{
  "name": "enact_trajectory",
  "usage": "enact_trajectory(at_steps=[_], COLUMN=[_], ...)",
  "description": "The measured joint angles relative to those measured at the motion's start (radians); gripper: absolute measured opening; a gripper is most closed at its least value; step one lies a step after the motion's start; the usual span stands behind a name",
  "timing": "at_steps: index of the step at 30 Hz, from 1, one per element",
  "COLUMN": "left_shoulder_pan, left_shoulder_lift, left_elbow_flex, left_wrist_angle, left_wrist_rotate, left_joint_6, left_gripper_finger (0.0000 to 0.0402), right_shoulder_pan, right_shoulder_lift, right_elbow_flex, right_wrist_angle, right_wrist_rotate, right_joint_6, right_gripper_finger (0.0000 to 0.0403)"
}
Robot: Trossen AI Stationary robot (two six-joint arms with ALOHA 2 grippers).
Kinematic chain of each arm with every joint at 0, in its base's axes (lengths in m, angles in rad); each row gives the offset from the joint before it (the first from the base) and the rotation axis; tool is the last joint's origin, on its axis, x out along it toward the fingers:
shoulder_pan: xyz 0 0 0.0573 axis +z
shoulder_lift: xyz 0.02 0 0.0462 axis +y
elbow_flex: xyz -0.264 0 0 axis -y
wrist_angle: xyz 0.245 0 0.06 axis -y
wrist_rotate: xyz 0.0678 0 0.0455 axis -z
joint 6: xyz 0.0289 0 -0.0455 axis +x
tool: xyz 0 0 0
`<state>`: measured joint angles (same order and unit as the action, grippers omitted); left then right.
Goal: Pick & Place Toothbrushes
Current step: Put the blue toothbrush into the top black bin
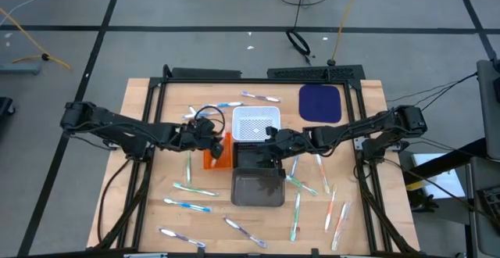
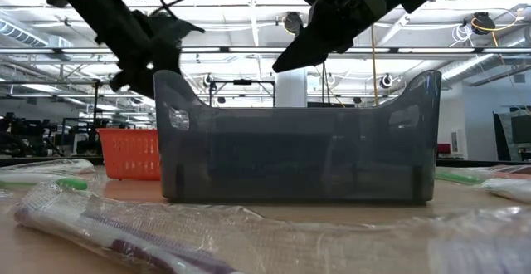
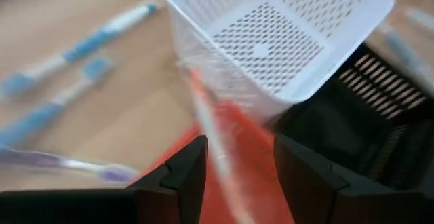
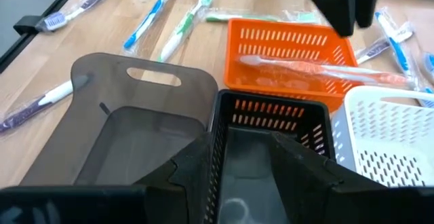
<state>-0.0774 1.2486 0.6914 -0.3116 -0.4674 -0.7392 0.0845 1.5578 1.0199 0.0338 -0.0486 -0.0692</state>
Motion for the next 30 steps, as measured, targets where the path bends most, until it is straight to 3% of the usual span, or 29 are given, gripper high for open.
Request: enact_trajectory(at_steps=[5, 8, 17, 24, 30], left_shoulder_pan=[0.030, 0.089, 0.340, 0.525, 0.618], left_shoulder_lift=[-0.069, -0.088, -0.021, 0.039, 0.103], left_elbow_flex=[0.000, 0.000, 0.000, 0.000, 0.000], left_wrist_angle=[-0.126, -0.176, -0.190, -0.144, -0.080], left_wrist_rotate=[-0.161, -0.178, -0.078, 0.097, 0.224], left_joint_6=[0.107, 0.159, 0.387, 0.528, 0.605], left_gripper_finger=[0.0173, 0.0173, 0.0173, 0.0172, 0.0172], right_shoulder_pan=[0.000, 0.002, 0.002, 0.002, 0.002], right_shoulder_lift=[0.000, 0.000, 0.000, 0.000, 0.000], right_elbow_flex=[0.000, 0.000, 0.000, 0.000, 0.000], right_wrist_angle=[0.000, 0.003, 0.022, 0.030, 0.053], right_wrist_rotate=[0.000, 0.000, -0.002, -0.004, -0.004], right_joint_6=[-0.001, -0.002, 0.001, 0.002, 0.002], right_gripper_finger=[0.0139, 0.0139, 0.0139, 0.0139, 0.0139])
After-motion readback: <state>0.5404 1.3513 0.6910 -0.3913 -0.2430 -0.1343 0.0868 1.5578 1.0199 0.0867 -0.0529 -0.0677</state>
